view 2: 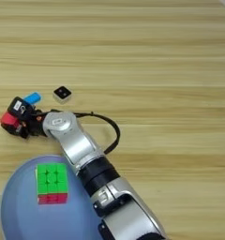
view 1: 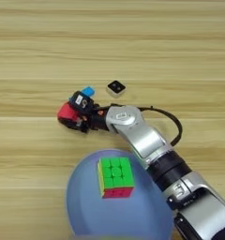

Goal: Move the objects on the table

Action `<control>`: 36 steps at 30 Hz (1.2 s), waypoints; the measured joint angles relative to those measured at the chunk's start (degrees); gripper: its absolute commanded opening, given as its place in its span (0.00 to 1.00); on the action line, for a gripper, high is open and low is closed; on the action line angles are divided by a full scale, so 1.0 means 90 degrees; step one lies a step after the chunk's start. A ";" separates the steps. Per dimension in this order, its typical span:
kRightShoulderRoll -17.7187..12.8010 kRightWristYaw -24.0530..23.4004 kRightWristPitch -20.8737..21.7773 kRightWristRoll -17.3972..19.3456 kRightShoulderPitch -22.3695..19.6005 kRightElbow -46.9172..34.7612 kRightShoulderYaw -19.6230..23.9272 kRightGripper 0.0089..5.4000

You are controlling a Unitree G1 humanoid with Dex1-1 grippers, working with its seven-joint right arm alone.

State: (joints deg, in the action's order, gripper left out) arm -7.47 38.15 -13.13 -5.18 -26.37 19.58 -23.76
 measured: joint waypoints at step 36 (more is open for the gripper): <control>-0.1889 0.3281 -0.0116 0.2706 0.1127 -0.3291 0.1747 0.44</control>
State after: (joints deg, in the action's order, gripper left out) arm -24.48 67.68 -14.17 19.17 -16.22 -10.03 -8.04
